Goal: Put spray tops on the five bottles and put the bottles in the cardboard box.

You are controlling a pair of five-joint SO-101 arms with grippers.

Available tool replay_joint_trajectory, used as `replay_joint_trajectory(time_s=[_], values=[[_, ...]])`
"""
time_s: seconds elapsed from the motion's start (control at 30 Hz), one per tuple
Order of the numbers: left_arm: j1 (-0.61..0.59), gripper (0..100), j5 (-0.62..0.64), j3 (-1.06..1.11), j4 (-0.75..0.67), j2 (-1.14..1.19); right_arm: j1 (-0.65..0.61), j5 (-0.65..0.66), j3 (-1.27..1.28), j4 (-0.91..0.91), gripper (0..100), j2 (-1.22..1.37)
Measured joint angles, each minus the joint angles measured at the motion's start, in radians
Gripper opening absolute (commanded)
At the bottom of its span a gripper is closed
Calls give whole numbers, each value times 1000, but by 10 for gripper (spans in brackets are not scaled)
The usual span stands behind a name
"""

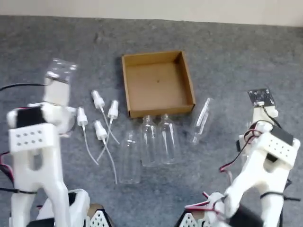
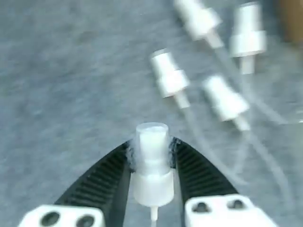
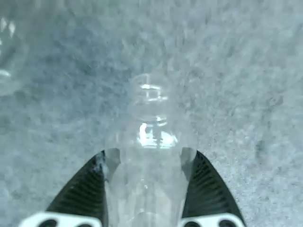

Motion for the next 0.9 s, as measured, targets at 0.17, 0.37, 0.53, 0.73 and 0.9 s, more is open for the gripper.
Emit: replay_joint_trajectory(time_s=[0.17, 0.37, 0.53, 0.73, 0.9], values=[[183, 3, 144, 95, 9, -86, 8, 18, -138, 3, 9, 261], [265, 3, 209, 236, -44, -150, 8, 18, -232, 3, 162, 405], [264, 3, 213, 282, -68, -158, -11, 18, -236, 3, 236, 416], [269, 3, 213, 290, -74, -160, -38, 8, -253, 48, 246, 416], [269, 3, 213, 321, -77, -160, -57, 8, -338, 103, 246, 416]])
